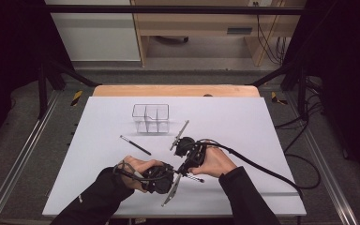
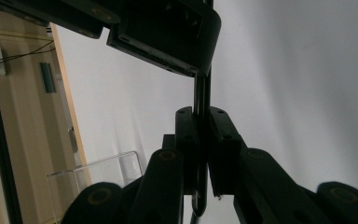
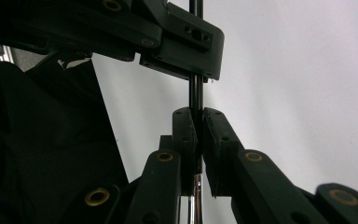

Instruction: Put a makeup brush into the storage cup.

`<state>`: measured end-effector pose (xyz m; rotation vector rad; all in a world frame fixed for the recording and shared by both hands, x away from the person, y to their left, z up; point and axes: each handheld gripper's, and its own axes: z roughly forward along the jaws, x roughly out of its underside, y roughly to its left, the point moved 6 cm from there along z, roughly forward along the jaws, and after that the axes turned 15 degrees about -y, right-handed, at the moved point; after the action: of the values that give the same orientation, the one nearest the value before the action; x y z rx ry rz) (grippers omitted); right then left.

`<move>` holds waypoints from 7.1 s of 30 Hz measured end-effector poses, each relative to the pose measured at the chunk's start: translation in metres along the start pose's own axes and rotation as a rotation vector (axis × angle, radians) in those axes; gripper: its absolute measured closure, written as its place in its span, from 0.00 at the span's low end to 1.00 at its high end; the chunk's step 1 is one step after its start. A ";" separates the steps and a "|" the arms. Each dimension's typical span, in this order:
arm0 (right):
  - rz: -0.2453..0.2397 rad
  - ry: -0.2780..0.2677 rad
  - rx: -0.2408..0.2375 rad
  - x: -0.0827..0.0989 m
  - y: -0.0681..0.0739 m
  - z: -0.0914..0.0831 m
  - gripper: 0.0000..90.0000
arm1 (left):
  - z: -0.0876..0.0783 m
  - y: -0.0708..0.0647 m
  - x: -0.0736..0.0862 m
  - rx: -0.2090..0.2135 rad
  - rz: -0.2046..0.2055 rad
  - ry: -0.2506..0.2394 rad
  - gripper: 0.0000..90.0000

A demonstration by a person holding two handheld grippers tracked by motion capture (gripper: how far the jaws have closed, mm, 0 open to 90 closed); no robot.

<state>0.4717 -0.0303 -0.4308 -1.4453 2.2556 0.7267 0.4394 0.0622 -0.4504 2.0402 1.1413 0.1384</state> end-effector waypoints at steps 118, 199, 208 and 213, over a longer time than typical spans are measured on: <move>0.364 -1.002 0.311 -0.003 -0.034 -0.035 0.41 | 0.005 0.011 0.030 -0.423 -1.229 -0.283 0.92; 0.304 -1.057 0.178 -0.005 -0.017 -0.035 0.88 | -0.005 0.039 0.003 -0.463 -1.205 -0.353 0.92; 0.239 -1.046 0.252 0.000 -0.014 -0.049 0.62 | -0.013 0.037 0.019 -0.484 -1.225 -0.341 0.92; 0.204 -1.012 0.308 0.004 -0.018 -0.052 0.47 | -0.024 0.036 0.031 -0.502 -1.237 -0.354 0.92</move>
<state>0.4847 -0.0702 -0.3955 -0.4907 1.5952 0.8567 0.4719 0.0892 -0.4175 0.6548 1.6936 -0.4823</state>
